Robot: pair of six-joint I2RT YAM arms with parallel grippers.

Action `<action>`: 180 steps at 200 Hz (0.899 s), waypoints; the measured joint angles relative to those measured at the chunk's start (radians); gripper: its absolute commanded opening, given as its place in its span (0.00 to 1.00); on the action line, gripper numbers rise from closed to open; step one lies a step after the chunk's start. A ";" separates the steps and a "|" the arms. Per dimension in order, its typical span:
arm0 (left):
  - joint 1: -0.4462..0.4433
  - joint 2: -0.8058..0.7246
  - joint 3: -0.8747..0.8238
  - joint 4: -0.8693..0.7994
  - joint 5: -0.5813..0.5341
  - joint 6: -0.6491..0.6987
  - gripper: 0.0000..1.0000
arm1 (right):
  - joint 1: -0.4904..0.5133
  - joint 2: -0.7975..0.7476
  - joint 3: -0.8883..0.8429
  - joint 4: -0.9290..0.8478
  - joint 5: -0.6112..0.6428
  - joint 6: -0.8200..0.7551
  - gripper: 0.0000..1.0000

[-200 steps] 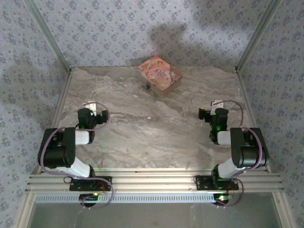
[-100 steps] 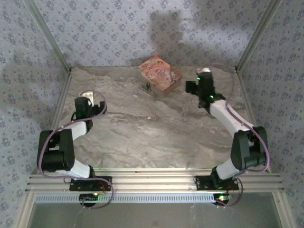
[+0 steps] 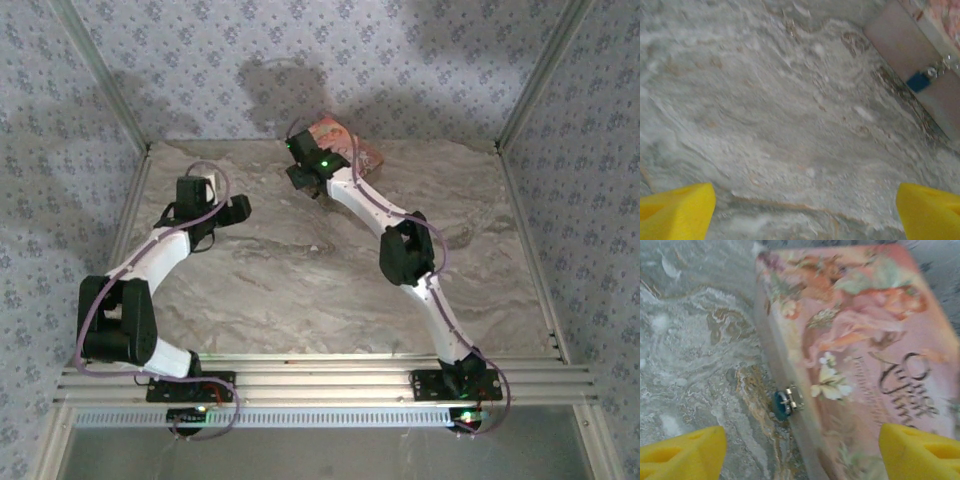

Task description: Unlock the padlock with the key

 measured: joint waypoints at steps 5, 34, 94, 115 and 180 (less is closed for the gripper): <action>-0.001 0.000 -0.001 -0.007 0.003 -0.006 0.93 | -0.004 0.012 0.008 -0.007 -0.012 0.000 0.79; -0.001 0.000 -0.007 -0.022 0.012 -0.029 0.93 | -0.041 0.037 0.012 -0.045 -0.071 0.001 0.76; -0.032 0.028 -0.008 -0.026 0.027 -0.051 0.93 | -0.093 -0.037 -0.117 -0.012 -0.142 -0.005 0.39; -0.048 0.032 -0.008 -0.032 0.027 -0.055 0.93 | -0.089 -0.133 -0.280 0.037 -0.164 -0.007 0.37; -0.095 -0.009 -0.027 -0.055 0.029 -0.077 0.92 | -0.068 -0.480 -0.806 0.150 -0.219 -0.020 0.30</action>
